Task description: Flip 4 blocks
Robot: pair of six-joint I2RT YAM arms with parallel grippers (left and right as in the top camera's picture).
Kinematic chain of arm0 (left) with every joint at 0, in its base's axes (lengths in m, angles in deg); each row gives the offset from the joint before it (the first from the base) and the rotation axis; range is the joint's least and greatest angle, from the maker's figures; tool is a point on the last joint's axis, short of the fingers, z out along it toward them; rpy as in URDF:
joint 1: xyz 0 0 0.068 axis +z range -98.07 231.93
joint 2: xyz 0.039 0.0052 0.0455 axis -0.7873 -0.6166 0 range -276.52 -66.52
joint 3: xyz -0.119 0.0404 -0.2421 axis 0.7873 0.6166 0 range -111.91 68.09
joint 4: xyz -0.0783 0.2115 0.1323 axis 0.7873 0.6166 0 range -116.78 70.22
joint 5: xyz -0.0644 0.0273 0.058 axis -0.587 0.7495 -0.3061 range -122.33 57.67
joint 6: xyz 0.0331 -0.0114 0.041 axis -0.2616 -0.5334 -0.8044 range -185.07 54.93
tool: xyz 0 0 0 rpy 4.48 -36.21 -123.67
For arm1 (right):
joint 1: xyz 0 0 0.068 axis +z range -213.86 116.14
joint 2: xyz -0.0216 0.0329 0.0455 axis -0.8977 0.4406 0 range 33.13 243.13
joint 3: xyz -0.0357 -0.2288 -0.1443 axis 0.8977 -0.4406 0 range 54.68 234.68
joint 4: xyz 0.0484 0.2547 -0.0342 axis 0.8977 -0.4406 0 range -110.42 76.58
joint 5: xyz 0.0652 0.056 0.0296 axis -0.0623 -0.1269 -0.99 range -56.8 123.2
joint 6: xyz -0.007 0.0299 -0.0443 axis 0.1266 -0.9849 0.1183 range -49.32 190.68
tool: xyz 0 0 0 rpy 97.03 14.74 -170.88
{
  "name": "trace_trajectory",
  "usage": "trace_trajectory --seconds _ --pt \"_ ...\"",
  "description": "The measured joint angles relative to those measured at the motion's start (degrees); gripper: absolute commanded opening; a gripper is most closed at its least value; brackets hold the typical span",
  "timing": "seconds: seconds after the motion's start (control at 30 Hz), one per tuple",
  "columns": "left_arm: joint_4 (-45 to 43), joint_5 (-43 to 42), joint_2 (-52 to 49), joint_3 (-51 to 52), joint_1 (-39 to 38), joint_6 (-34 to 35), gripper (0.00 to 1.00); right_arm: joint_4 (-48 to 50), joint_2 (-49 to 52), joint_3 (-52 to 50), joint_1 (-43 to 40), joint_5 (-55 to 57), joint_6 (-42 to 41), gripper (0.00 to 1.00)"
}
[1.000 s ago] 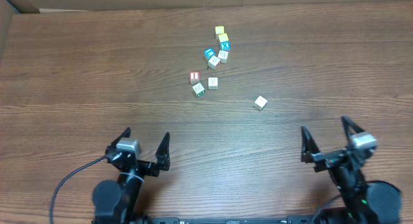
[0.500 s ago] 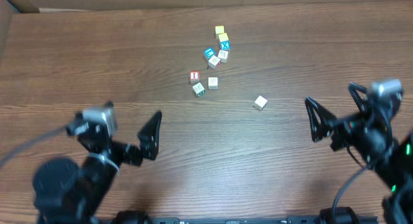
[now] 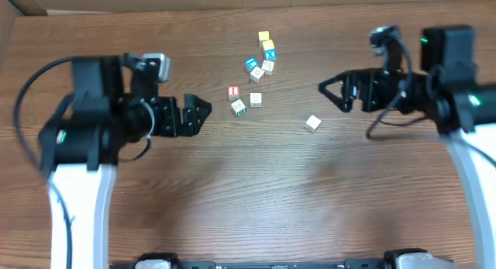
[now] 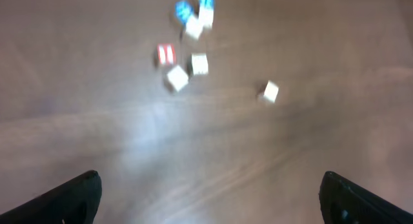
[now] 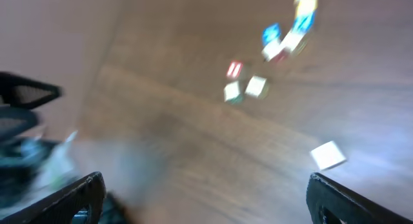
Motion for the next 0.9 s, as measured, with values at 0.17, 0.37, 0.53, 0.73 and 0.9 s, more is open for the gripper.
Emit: trace_trajectory --seconds 0.17,0.37,0.53,0.73,0.9 --pt "2.82 -0.98 -7.76 0.00 0.00 -0.09 0.04 -0.39 7.74 0.00 0.02 -4.17 -1.42 0.46" --pt "1.84 -0.87 -14.53 0.00 0.00 -0.24 0.04 2.45 13.25 0.00 0.44 2.43 -8.98 0.19" --pt "0.63 1.40 -19.28 0.00 0.02 -0.44 0.49 6.23 15.61 0.00 4.26 15.15 -17.00 0.59" --pt "-1.73 3.61 -24.76 0.00 0.04 0.55 1.00 7.19 20.68 0.15 11.91 28.09 -25.14 0.89" --pt "-2.97 4.33 -26.97 0.00 0.04 1.51 1.00 5.60 25.35 0.20 15.52 35.54 -31.36 0.87"
